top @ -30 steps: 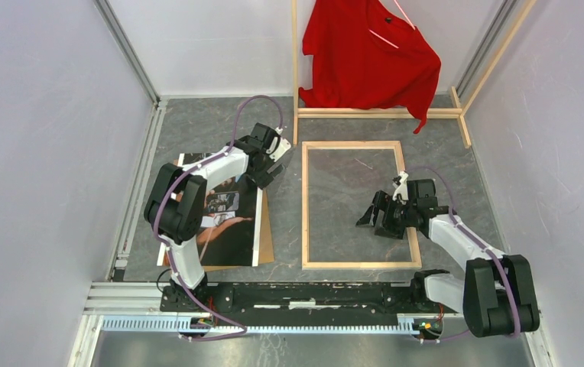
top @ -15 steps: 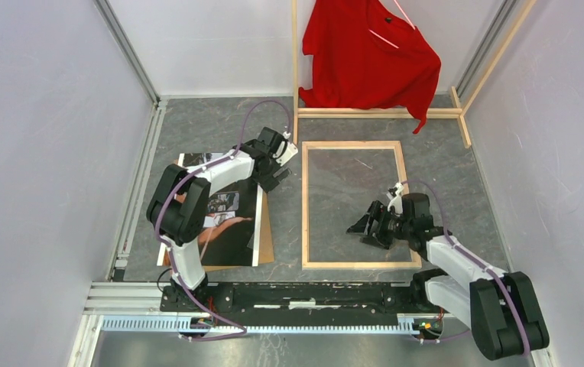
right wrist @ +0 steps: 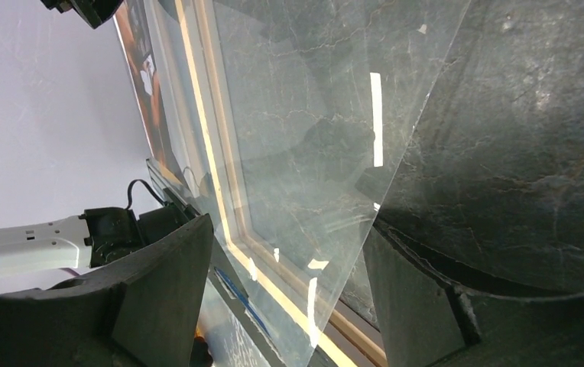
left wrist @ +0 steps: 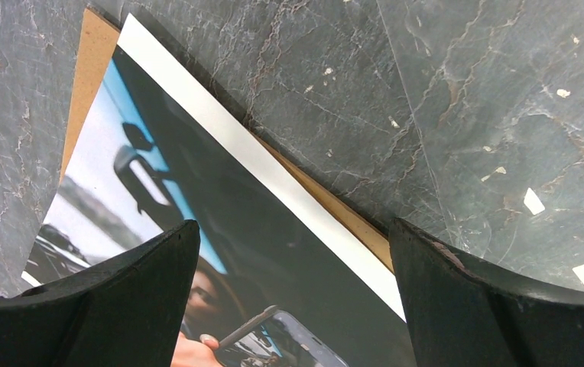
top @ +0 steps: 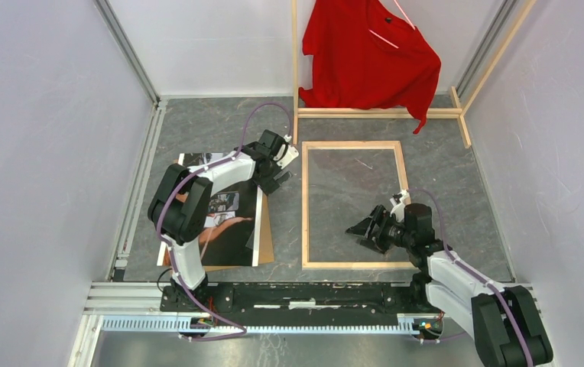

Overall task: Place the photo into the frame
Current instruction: Adjust the photo frame at the center of the board.

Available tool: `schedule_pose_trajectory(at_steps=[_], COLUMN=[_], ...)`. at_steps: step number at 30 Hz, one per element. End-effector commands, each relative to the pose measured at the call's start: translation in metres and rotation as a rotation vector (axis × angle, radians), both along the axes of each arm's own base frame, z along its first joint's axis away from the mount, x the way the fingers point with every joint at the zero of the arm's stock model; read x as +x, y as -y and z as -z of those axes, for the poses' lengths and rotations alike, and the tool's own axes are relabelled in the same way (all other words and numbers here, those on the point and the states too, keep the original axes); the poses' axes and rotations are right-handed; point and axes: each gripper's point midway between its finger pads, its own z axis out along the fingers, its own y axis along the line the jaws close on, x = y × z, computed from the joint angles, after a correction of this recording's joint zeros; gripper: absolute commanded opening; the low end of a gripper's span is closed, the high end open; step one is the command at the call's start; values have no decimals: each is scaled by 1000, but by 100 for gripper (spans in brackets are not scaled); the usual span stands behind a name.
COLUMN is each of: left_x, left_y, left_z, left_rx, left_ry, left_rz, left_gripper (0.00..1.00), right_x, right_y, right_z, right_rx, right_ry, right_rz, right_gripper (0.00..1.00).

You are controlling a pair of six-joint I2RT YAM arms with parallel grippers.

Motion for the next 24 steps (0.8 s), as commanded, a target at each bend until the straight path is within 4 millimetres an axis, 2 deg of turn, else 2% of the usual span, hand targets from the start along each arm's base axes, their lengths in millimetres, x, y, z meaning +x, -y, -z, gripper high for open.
schedule_pose_trajectory(at_steps=[1,4,9,15,17,24], left_x=[-9,-12,-18,-25,-27,-30], left_y=[8,13,20,24,24,23], left_z=[9,6,3,4,6,10], left_rx=[-33,-59,-97,-120,-120,-115], left_ry=[-31,-37,-67,-102,-110,-123], left_rz=[31,38,57,71,73,71], left_gripper=[100,100,100,100,100,100], right_x=[-14,-1,24,35,32,30], right_y=[11,3,-4,-15,-15,-17], right_z=[31,15,-24,-79,-83,-85], right_rx=[-92,-22,61,245,279,299], right_ry=[-94,-6,150,323,343,344], right_rz=[55,80,105,108,111,97], right_gripper=[78,73,69,63,58,54])
